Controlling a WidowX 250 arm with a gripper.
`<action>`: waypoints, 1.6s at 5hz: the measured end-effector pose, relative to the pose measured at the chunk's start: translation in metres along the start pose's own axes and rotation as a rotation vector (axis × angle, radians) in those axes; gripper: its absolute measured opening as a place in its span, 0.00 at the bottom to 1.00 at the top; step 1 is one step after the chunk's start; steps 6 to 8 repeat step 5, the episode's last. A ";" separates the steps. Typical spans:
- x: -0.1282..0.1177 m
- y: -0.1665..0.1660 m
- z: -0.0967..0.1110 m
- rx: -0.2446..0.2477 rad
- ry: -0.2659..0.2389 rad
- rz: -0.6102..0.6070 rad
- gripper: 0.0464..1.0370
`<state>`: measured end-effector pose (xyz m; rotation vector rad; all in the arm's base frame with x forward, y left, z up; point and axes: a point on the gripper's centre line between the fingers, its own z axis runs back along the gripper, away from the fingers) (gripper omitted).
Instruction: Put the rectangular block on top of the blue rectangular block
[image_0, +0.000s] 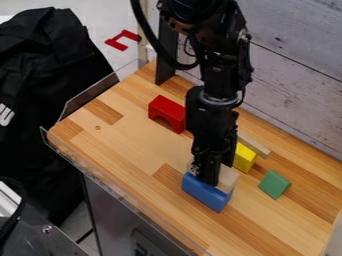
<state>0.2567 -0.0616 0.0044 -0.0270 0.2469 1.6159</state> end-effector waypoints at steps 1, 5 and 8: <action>0.001 0.000 -0.001 0.006 0.001 0.008 0.56; 0.019 -0.017 0.049 -0.146 0.011 0.058 0.96; 0.019 -0.017 0.049 -0.146 0.011 0.058 0.96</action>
